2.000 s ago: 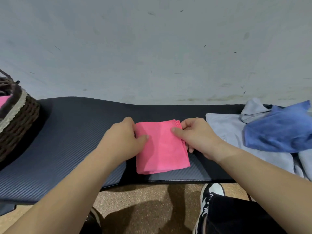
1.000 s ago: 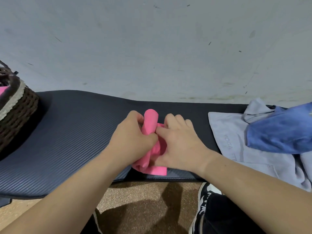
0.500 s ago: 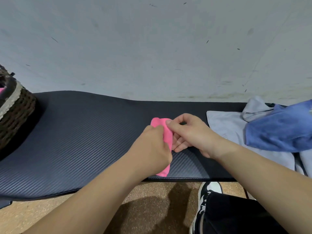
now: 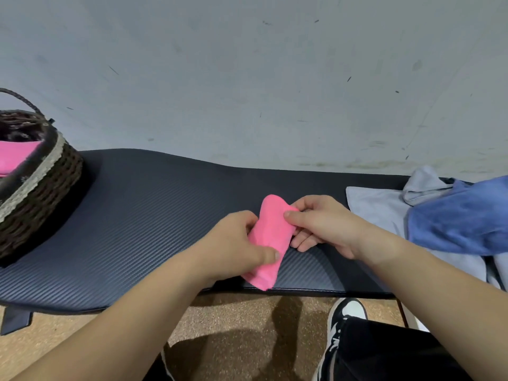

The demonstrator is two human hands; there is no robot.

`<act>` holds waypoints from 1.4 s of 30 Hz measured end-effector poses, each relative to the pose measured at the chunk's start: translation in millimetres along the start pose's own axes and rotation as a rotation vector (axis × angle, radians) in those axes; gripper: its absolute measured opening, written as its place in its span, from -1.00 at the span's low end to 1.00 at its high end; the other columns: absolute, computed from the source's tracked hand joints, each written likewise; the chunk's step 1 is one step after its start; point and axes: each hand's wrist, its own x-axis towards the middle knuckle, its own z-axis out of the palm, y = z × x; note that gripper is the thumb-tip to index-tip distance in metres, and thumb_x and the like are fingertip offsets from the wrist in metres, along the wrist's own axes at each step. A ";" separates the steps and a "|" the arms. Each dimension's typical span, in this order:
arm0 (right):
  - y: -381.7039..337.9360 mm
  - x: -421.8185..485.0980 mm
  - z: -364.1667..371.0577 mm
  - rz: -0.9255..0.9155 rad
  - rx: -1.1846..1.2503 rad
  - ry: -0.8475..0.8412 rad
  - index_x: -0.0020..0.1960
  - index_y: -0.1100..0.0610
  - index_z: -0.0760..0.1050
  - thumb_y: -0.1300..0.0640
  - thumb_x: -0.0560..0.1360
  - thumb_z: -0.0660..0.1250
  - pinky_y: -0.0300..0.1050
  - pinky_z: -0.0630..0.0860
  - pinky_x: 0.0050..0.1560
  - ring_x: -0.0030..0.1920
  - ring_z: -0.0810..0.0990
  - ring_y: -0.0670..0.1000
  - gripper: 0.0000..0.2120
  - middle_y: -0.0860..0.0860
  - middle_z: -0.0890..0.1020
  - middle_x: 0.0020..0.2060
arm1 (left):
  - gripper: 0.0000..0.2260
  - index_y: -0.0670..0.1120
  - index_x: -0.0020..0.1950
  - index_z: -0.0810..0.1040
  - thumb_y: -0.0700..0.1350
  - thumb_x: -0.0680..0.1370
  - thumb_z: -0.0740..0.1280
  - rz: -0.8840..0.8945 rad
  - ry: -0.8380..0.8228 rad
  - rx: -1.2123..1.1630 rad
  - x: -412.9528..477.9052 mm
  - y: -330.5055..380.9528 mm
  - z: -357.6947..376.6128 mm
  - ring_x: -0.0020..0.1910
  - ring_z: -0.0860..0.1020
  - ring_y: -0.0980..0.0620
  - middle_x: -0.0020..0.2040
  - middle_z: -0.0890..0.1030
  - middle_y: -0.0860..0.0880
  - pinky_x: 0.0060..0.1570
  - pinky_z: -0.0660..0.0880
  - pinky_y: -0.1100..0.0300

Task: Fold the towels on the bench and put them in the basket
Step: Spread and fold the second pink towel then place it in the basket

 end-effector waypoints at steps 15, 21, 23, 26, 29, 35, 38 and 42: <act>-86.4 -42.1 98.1 -0.080 0.483 -0.281 0.34 0.24 0.55 0.33 0.59 0.36 0.16 0.65 0.21 0.22 0.68 0.22 -0.67 0.23 0.70 0.19 | -0.49 -0.11 0.28 0.62 -0.11 0.37 0.64 -0.021 0.283 -0.654 -65.5 -51.7 -155.0 0.10 0.72 -0.10 0.14 0.73 -0.14 0.16 0.63 -0.02; -155.7 -32.3 189.4 -0.116 0.408 -0.189 0.22 0.20 0.59 0.36 0.58 0.34 0.03 0.69 0.03 0.00 0.74 0.09 -0.76 0.17 0.74 0.09 | -0.72 -0.19 0.23 0.59 -0.26 0.53 0.46 -0.118 0.381 -0.714 -97.0 -88.4 -214.9 -0.04 0.73 -0.11 -0.03 0.73 -0.16 0.07 0.68 -0.05; -170.8 -21.1 218.3 -0.083 0.376 -0.214 0.23 0.18 0.58 0.32 0.58 0.36 0.05 0.69 0.03 -0.05 0.73 0.08 -0.76 0.16 0.75 0.06 | -0.78 -0.14 0.16 0.61 -0.24 0.51 0.45 -0.115 0.468 -0.707 -104.6 -99.4 -240.8 -0.05 0.72 -0.09 -0.07 0.70 -0.13 0.10 0.67 -0.07; -192.7 -6.6 260.6 -0.043 0.305 -0.240 0.24 0.14 0.59 0.19 0.58 0.42 0.05 0.70 0.02 -0.12 0.73 0.06 -0.76 0.10 0.77 -0.02 | -0.84 -0.09 0.11 0.59 -0.23 0.53 0.39 -0.099 0.541 -0.776 -112.4 -112.1 -280.4 -0.08 0.71 -0.16 -0.11 0.65 -0.14 0.10 0.66 -0.14; -218.3 4.7 302.8 -0.062 0.300 -0.310 0.25 0.16 0.59 0.12 0.59 0.45 0.04 0.71 0.07 -0.07 0.77 0.06 -0.74 0.10 0.77 0.02 | -0.88 -0.16 0.10 0.53 -0.27 0.57 0.30 -0.099 0.670 -0.849 -114.0 -127.4 -320.8 -0.14 0.65 -0.21 -0.13 0.56 -0.17 -0.02 0.68 -0.21; -255.7 29.4 365.4 -0.256 0.031 -0.111 0.32 0.09 0.52 0.17 0.55 0.34 0.04 0.71 0.01 -0.08 0.65 0.03 -0.67 0.05 0.67 0.04 | -0.65 -0.12 0.39 0.41 -0.37 0.63 0.19 -0.219 0.860 -0.753 -93.1 -173.5 -372.3 -0.14 0.59 -0.10 -0.03 0.54 -0.12 -0.18 0.63 -0.06; -250.4 39.3 372.1 -0.226 0.029 -0.085 0.46 0.09 0.43 0.19 0.57 0.30 0.05 0.69 0.02 -0.05 0.65 0.02 -0.55 0.06 0.63 0.01 | -0.60 -0.13 0.43 0.42 -0.39 0.62 0.16 -0.287 0.894 -0.684 -76.6 -194.6 -373.4 -0.16 0.55 -0.06 0.06 0.53 -0.13 -0.30 0.57 0.01; -238.7 45.8 363.8 -0.187 0.079 -0.052 0.38 0.06 0.46 0.21 0.59 0.30 0.03 0.69 0.01 -0.02 0.67 0.03 -0.64 0.06 0.65 -0.02 | -0.74 -0.15 0.26 0.43 -0.41 0.65 0.16 -0.366 0.752 -0.764 -60.3 -200.5 -362.1 -0.27 0.57 -0.02 -0.16 0.68 -0.19 -0.26 0.60 0.01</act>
